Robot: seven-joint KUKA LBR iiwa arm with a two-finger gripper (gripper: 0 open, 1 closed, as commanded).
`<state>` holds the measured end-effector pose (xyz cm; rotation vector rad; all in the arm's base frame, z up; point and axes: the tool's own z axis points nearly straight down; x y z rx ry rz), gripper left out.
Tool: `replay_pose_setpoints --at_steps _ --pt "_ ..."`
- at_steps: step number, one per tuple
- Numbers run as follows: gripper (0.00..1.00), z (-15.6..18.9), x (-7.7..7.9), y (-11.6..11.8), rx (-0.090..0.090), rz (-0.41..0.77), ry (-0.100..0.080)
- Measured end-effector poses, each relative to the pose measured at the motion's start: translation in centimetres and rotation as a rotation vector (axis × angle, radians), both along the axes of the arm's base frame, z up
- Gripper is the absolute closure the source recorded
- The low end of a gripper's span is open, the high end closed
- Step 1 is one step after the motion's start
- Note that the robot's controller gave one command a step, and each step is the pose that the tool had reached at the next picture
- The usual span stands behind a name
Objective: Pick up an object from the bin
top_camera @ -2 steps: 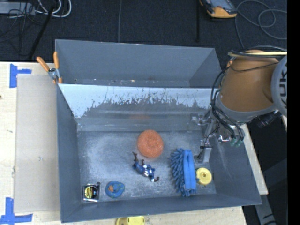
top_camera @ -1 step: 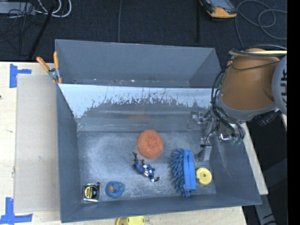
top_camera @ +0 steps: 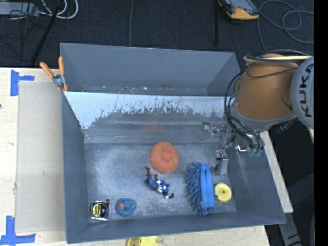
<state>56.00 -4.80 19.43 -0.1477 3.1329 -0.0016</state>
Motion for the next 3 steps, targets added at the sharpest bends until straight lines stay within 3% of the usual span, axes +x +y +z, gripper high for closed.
replay_pose_setpoints --at_steps 1,2,3 --pt "0.00 -5.3 -0.1 0.0 0.001 0.198 0.005" --pt "0.00 -8.3 -0.4 0.4 0.001 -0.023 0.008" --pt "1.00 -8.1 -6.8 -3.6 0.002 0.012 0.008"
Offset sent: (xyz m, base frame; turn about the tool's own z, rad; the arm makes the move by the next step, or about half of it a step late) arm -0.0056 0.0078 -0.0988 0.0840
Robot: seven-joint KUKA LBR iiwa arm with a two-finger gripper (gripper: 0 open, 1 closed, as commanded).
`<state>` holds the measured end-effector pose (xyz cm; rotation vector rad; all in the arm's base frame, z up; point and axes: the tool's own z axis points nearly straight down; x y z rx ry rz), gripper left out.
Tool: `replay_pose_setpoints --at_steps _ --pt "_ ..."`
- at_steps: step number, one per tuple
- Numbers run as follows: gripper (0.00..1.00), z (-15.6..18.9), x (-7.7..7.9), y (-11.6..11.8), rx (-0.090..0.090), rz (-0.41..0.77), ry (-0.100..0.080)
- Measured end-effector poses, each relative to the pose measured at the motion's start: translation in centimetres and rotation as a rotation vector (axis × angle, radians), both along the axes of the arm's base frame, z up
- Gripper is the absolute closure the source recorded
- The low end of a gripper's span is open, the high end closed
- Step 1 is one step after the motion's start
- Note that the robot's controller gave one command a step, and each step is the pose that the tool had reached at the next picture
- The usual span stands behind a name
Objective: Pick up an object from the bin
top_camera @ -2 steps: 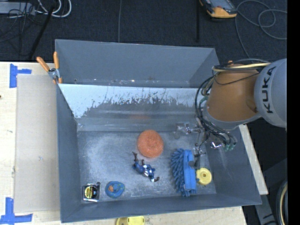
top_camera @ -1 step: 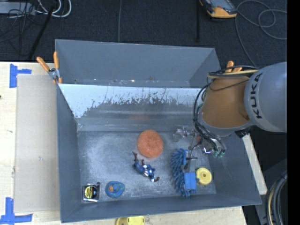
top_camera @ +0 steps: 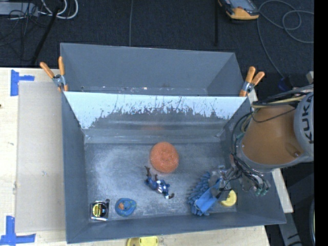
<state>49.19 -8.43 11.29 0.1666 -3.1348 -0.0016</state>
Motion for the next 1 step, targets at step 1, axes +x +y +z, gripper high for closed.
replay_pose_setpoints --at_steps 1 --pt "1.00 0.00 0.00 0.02 0.000 0.001 0.000"
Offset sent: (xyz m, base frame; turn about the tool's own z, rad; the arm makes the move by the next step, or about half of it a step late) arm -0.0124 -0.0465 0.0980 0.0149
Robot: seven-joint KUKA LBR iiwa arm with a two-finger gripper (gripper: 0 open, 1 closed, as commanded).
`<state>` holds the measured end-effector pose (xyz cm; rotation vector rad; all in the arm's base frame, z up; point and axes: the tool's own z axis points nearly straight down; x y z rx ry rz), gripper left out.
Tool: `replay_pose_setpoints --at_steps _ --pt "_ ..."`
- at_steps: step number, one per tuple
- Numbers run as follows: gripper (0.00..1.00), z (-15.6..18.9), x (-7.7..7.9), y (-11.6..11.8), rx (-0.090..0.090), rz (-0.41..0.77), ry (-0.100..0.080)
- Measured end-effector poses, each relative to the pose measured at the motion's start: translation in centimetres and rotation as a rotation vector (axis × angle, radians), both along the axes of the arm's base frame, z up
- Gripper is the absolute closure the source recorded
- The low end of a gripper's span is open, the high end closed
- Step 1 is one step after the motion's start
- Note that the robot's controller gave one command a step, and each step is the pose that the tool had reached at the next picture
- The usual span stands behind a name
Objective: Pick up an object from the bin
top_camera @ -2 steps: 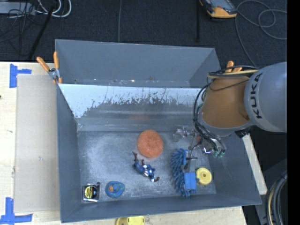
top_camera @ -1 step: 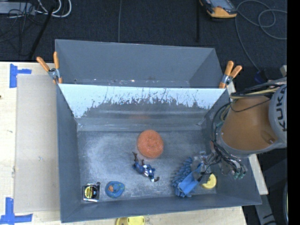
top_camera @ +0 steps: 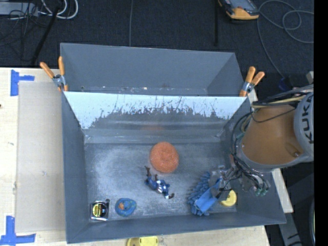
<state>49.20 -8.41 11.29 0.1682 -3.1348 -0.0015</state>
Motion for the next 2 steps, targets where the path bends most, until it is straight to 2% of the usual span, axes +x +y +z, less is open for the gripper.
replay_pose_setpoints --at_steps 1,2 --pt "1.00 6.1 -0.9 -2.9 0.002 -0.010 0.004" --pt "1.00 13.8 3.8 -2.9 0.000 -0.109 -0.001"
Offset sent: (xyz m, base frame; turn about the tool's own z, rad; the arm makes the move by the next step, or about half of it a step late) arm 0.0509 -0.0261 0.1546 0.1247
